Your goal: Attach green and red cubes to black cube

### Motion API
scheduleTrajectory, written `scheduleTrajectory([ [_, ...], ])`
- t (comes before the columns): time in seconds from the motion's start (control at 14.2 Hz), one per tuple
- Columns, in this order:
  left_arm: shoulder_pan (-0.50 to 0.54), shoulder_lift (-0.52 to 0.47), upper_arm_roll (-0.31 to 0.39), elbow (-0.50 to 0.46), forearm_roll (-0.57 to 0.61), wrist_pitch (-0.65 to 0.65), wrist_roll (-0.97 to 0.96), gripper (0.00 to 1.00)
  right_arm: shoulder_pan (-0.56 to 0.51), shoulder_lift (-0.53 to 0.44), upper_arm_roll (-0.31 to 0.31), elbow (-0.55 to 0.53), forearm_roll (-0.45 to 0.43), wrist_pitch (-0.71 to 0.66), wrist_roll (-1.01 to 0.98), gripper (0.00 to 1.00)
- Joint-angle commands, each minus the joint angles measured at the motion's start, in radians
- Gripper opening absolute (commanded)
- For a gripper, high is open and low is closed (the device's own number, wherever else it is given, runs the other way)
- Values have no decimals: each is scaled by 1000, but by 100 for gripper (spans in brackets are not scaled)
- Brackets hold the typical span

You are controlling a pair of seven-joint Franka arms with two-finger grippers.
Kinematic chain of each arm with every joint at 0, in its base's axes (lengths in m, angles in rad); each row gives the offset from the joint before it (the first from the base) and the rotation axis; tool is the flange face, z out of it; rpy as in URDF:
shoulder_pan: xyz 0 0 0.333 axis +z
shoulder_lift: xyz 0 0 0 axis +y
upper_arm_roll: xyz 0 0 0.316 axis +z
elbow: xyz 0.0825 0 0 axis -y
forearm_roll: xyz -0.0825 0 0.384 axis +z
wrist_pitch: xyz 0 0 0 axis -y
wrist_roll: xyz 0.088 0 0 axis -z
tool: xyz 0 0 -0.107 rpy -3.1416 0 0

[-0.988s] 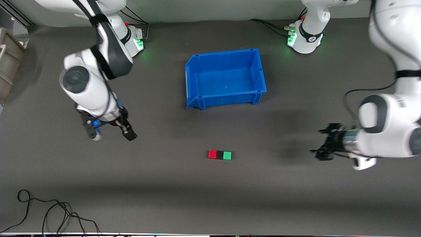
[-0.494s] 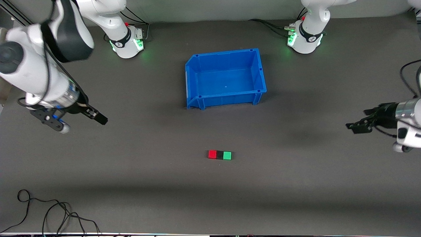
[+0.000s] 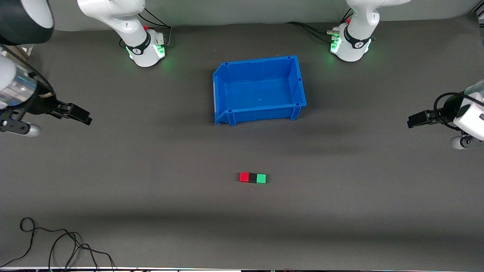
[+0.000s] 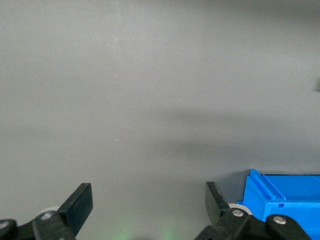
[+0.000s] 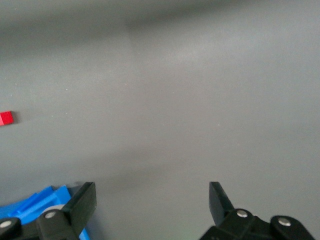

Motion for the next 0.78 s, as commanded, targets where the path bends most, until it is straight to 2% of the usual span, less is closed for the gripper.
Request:
scheduleTrajectory([
  [0.0, -10, -30, -24, -19, 17, 18, 78, 100, -6, -23, 3, 4, 8, -12, -90, 100],
  [0.64, -19, -71, -14, -16, 11, 39, 110, 100, -20, -14, 3, -2, 8, 32, -234, 100],
  [0.71, -95, -74, 59, -16, 13, 39, 110, 100, -27, -14, 3, -4, 10, 32, -236, 100],
])
